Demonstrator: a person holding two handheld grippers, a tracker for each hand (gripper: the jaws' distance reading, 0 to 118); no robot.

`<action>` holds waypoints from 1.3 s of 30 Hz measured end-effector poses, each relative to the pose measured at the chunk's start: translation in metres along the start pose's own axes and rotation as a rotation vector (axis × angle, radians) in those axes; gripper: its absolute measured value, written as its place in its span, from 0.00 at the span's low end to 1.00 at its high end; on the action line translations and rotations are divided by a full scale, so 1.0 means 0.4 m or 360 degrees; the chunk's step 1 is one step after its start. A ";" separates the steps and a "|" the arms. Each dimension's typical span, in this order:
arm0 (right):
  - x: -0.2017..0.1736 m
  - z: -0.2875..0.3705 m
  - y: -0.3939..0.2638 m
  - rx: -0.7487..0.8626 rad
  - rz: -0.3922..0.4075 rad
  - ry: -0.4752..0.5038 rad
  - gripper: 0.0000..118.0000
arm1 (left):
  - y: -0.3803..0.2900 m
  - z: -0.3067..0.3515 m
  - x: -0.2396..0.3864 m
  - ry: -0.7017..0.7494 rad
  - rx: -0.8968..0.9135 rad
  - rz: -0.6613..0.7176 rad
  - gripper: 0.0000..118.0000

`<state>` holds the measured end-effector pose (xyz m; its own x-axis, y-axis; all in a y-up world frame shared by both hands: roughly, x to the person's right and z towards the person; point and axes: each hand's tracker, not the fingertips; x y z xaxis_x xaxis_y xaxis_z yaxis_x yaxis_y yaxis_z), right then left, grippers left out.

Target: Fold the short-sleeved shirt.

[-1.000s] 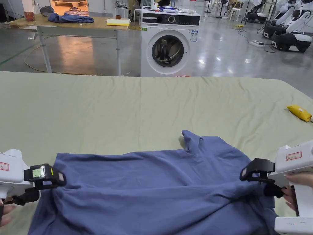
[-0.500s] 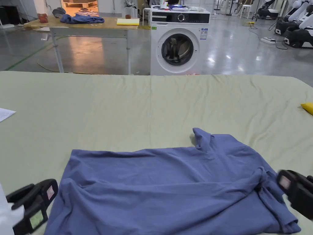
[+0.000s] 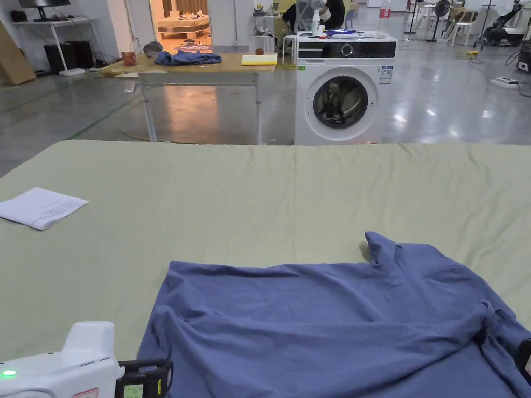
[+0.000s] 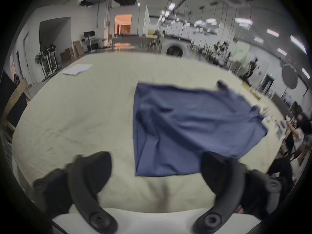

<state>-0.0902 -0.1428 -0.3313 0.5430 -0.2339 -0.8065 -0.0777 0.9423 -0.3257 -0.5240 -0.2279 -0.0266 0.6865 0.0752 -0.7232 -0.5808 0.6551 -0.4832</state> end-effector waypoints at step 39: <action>0.346 -0.426 -0.089 -0.1179 0.0179 -0.0541 0.05 | -0.033 0.020 0.043 -0.0007 0.0060 0.0059 0.00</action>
<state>-0.1549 -0.2494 -0.5155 0.7135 0.0499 -0.6988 -0.6137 0.5257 -0.5891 -0.5011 -0.2291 -0.0285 0.6670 0.1033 -0.7379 -0.5890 0.6797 -0.4372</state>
